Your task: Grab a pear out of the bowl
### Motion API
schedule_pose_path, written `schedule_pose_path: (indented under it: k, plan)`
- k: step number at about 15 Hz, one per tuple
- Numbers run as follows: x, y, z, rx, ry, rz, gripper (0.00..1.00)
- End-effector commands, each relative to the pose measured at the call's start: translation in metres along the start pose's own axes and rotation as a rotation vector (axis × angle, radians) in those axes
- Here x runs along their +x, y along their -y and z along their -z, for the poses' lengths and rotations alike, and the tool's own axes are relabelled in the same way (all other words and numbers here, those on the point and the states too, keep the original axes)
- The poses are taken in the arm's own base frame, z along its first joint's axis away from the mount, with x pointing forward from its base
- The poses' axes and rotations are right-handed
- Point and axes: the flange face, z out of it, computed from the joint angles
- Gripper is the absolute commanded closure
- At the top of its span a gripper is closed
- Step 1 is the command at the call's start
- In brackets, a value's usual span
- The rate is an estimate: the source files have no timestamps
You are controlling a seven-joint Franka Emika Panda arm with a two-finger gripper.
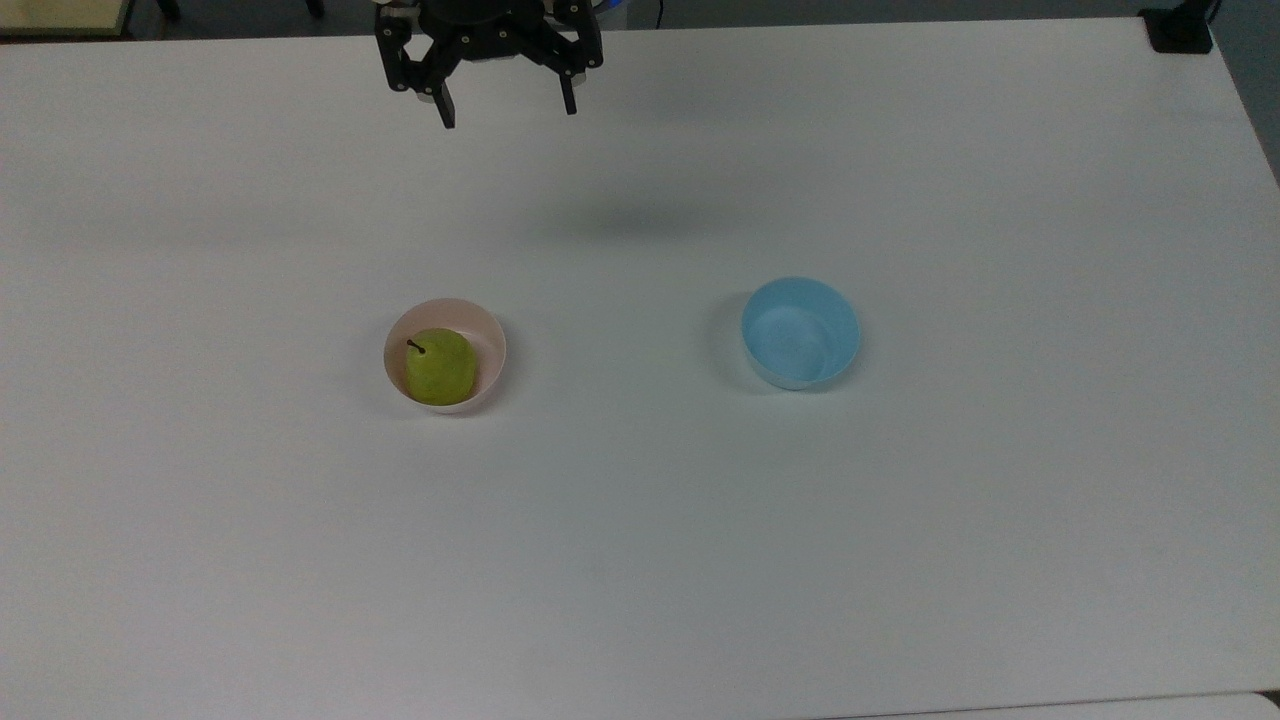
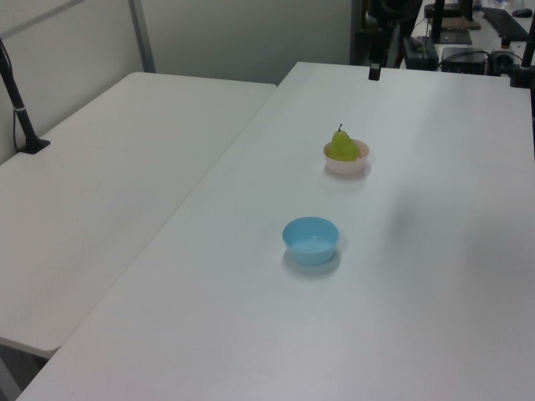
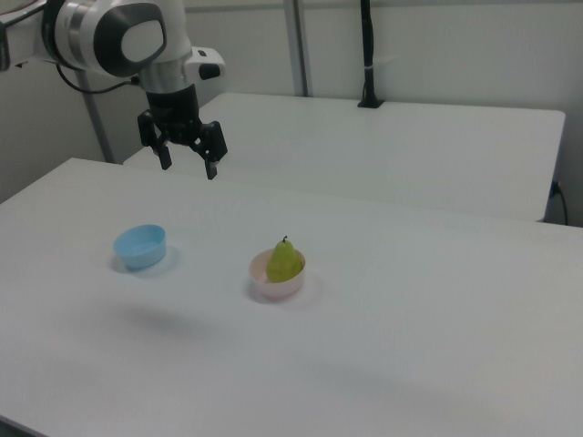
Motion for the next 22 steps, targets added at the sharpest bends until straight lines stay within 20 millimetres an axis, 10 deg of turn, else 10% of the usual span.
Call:
schedule_pose_path:
  k: [1, 12, 22]
  plan:
    - [-0.005, -0.002, 0.003, 0.006, -0.004, 0.008, 0.00]
    - [-0.005, -0.010, 0.004, -0.002, -0.007, 0.025, 0.00]
    - [0.022, -0.056, -0.042, -0.046, 0.067, 0.260, 0.00]
